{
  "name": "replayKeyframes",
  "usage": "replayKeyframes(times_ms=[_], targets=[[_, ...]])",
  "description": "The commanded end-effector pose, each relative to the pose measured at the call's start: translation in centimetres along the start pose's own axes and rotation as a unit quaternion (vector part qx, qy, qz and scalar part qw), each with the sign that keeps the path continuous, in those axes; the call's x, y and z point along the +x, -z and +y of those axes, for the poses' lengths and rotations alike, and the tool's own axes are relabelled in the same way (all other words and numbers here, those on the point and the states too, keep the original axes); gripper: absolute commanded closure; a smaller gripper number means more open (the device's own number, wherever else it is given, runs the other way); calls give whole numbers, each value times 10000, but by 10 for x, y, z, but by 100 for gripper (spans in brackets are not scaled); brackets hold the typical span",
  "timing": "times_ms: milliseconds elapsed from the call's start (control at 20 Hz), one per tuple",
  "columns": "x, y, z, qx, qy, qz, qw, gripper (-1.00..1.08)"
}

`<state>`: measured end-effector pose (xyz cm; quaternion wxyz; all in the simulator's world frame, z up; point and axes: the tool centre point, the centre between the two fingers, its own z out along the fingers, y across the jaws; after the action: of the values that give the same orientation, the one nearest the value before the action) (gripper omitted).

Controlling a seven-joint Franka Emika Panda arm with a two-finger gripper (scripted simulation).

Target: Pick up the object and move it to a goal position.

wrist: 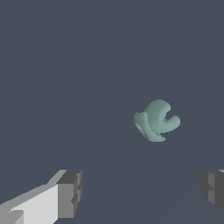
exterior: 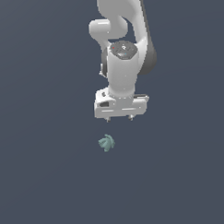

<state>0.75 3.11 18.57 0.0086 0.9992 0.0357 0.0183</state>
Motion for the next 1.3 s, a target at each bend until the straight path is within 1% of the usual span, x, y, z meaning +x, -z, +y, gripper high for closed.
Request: replayKeyframes(times_ms=[0,450,700,1000,1250], targets=[[0,0,0,0,0,0,10000,-92],[2,3,3,55,-53,72,9999,-92],[2,3,3,54,-48,71,9999,-92],[4,-3,7,45,152,55,9999,-92],[8,-13,13,35,480,27,9988,-92]])
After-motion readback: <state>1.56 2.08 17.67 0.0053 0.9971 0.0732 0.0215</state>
